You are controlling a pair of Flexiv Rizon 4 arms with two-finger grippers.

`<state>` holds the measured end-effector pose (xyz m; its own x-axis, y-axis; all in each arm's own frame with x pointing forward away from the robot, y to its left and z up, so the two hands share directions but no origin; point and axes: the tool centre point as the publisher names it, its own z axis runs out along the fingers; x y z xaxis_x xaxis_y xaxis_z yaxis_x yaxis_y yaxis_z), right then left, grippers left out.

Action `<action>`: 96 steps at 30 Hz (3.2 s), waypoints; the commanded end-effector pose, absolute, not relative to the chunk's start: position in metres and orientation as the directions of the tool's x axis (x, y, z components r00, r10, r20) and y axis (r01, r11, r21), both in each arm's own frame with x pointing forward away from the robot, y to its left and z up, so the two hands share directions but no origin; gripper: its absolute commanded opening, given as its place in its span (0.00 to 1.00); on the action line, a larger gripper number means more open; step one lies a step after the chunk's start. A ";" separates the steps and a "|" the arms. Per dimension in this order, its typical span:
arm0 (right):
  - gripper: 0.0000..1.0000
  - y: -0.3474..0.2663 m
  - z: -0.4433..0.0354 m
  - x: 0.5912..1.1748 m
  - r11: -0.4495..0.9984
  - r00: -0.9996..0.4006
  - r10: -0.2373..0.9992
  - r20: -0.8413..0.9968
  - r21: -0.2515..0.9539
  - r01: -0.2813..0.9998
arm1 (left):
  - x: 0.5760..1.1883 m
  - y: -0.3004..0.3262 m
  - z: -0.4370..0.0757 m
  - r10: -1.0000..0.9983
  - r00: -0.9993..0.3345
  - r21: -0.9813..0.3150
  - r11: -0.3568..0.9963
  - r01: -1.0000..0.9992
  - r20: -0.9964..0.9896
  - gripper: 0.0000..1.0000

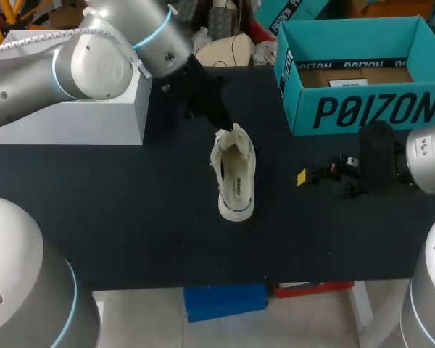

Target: Take the shoe out of the shoebox, open the shoe tongue, remove and reinsert the insole, then place the shoe into the shoebox

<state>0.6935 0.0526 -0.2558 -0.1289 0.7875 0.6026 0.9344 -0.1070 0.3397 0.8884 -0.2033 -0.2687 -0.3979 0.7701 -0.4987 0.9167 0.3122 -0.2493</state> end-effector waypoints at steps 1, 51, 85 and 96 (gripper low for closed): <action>1.00 0.053 -0.255 0.694 -0.107 -0.128 0.788 0.602 0.339 0.935 | 0.903 -0.196 -0.271 0.556 -0.592 -0.324 0.510 0.797 -0.584 0.00; 1.00 0.053 -0.255 0.694 -0.107 -0.128 0.788 0.602 0.339 0.935 | 0.870 -0.200 -0.298 0.774 -0.559 -0.442 0.407 0.800 -0.299 0.06; 1.00 0.053 -0.255 0.694 -0.107 -0.128 0.788 0.602 0.339 0.935 | 0.875 -0.185 -0.301 0.917 -0.156 -0.171 0.099 0.980 -0.367 1.00; 1.00 0.053 -0.255 0.694 -0.107 -0.128 0.788 0.602 0.339 0.935 | 0.875 -0.185 -0.301 0.917 -0.156 -0.171 0.099 0.980 -0.367 1.00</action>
<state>0.6935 0.0526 -0.2558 -0.1289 0.7876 0.6026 0.9344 -0.1070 0.3397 0.8751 -0.1849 -0.2994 -0.1579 0.9175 -0.3650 0.9796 0.0989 -0.1750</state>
